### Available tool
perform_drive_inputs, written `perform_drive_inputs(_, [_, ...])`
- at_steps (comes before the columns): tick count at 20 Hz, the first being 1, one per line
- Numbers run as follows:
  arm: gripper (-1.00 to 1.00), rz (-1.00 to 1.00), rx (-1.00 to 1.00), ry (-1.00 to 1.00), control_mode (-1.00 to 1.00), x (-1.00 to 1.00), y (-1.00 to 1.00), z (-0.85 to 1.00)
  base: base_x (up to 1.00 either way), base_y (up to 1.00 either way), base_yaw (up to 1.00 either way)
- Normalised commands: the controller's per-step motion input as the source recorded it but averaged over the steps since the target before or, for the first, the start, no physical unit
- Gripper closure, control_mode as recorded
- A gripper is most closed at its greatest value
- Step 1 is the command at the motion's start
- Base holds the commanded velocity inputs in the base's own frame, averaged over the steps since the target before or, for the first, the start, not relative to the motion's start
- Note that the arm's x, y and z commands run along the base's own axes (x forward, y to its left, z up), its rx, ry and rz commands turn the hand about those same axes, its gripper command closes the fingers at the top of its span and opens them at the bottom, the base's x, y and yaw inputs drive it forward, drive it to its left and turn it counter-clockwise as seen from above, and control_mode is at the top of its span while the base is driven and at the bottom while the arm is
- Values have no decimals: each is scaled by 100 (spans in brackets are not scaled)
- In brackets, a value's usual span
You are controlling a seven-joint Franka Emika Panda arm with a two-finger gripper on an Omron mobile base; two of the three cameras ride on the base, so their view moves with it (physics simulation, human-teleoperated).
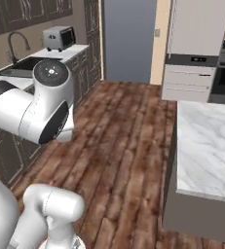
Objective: Pick up the bowls from the cabinet and place each bowl in front of a stool on the dining counter.
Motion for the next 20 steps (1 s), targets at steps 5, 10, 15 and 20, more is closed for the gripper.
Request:
perform_drive_inputs(5, [-100, 0, 0, 0, 100, 0, 0, 0, 100, 100, -39])
perform_drive_inputs(10, [-100, 0, 0, 0, 100, 0, 0, 0, 100, 100, -47])
perform_drive_inputs(15, [-100, 0, 0, 0, 100, 0, 0, 0, 100, 68, -42])
perform_drive_inputs(20, [-100, 0, 0, 0, 100, 0, 0, 0, 100, 42, -38])
